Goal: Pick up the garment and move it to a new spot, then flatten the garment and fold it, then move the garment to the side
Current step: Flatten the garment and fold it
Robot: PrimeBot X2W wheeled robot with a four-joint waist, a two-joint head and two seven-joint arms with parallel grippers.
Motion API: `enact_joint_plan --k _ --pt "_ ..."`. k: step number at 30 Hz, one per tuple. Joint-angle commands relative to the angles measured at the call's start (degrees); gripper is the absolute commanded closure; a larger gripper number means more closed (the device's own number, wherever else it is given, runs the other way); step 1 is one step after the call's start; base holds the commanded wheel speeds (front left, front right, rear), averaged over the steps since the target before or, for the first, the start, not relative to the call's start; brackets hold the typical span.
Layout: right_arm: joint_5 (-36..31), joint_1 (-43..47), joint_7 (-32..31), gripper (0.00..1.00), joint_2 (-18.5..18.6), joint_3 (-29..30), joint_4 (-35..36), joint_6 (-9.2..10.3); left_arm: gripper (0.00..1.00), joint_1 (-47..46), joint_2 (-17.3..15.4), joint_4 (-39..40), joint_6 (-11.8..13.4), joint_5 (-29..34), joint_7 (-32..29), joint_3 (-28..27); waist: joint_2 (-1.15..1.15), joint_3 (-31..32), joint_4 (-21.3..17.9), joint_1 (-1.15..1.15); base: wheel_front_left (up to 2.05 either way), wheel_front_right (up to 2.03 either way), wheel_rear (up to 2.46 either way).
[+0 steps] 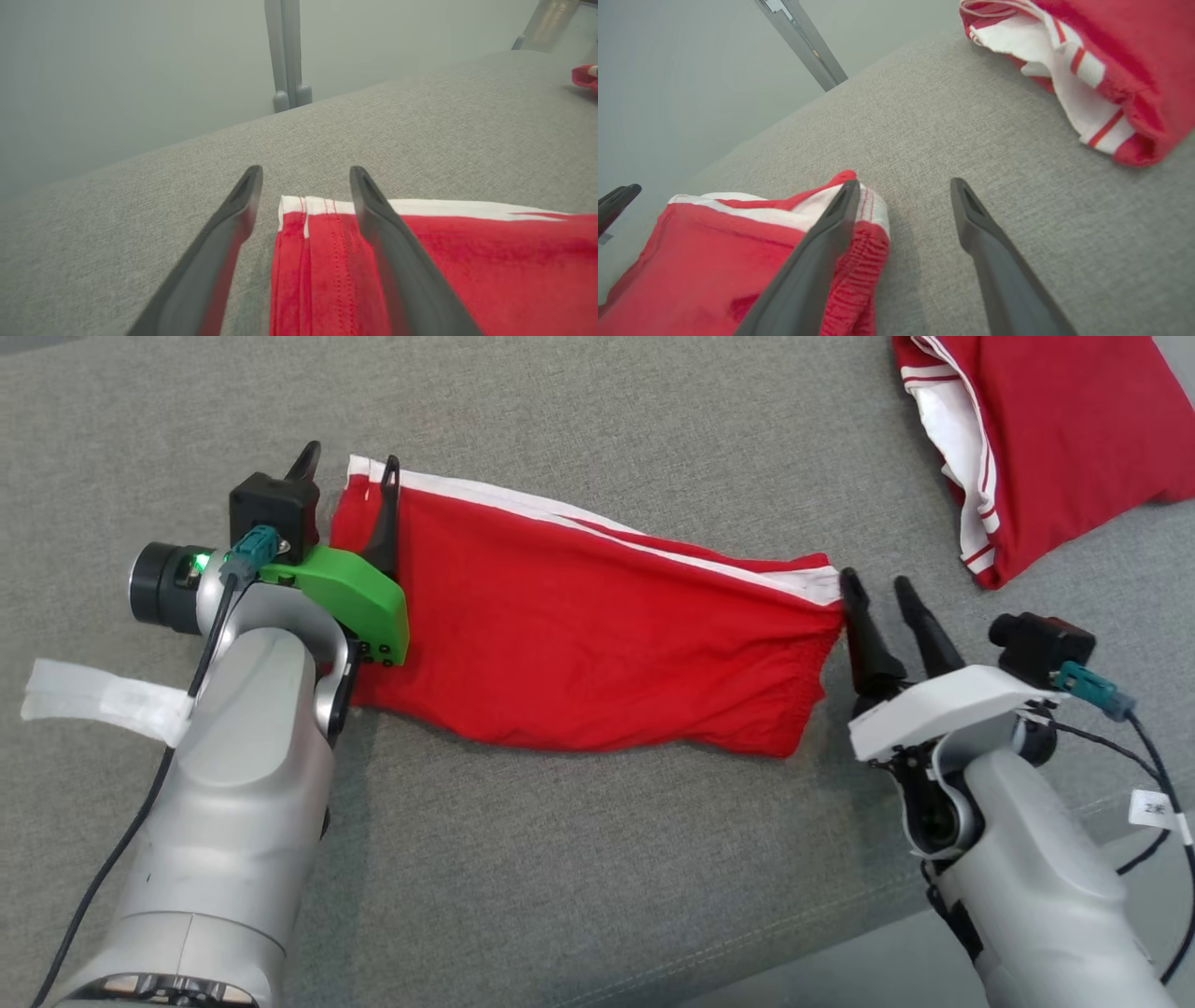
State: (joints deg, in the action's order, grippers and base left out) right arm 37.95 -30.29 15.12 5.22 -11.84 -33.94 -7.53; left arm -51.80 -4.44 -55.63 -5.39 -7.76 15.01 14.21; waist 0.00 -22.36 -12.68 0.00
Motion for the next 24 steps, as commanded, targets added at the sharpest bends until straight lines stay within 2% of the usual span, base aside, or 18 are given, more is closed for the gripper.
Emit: enact_joint_plan --k 1,8,17,18,20,22,24 --pt "-1.7 1.6 0.0 0.00 1.0 2.0 0.5 0.10 0.00 1.4 -0.1 1.6 -0.2 -0.7 0.2 -0.7 0.00 0.9 0.5 0.00 0.00 0.00 0.00" --pt "-7.9 7.3 0.0 0.00 0.6 11.4 4.8 0.09 0.00 8.4 0.5 2.8 -1.4 -3.3 0.2 -2.1 0.00 3.9 1.8 0.00 0.00 0.00 0.00" --pt "-10.1 11.2 0.0 0.00 -0.6 14.7 5.2 0.09 0.00 12.1 1.3 -3.1 -1.9 -7.5 0.2 -2.4 0.00 5.6 2.7 0.00 0.00 0.00 0.00" --pt "-10.3 11.3 0.0 0.00 -0.7 14.8 5.1 0.09 0.06 12.2 1.3 -4.1 -1.9 -8.1 0.2 -2.3 0.00 5.7 2.7 0.00 0.00 0.00 0.00" --pt "-10.6 11.1 0.0 0.00 -0.8 14.6 5.1 0.09 0.35 11.7 1.4 -6.3 -2.0 -8.6 0.1 -1.6 0.00 5.8 2.5 0.00 0.00 0.00 0.00" --pt "-10.5 10.8 0.0 0.00 -1.0 14.4 5.0 0.09 1.00 11.3 1.4 -8.3 -2.0 -9.3 0.0 -0.9 0.00 6.3 2.3 0.00 0.00 0.00 0.00" --pt "-10.2 10.9 0.0 0.00 -1.1 14.4 4.8 0.08 1.00 11.9 1.4 -10.0 -2.0 -11.1 0.0 0.0 0.00 7.1 2.0 0.00 0.00 0.00 0.00"
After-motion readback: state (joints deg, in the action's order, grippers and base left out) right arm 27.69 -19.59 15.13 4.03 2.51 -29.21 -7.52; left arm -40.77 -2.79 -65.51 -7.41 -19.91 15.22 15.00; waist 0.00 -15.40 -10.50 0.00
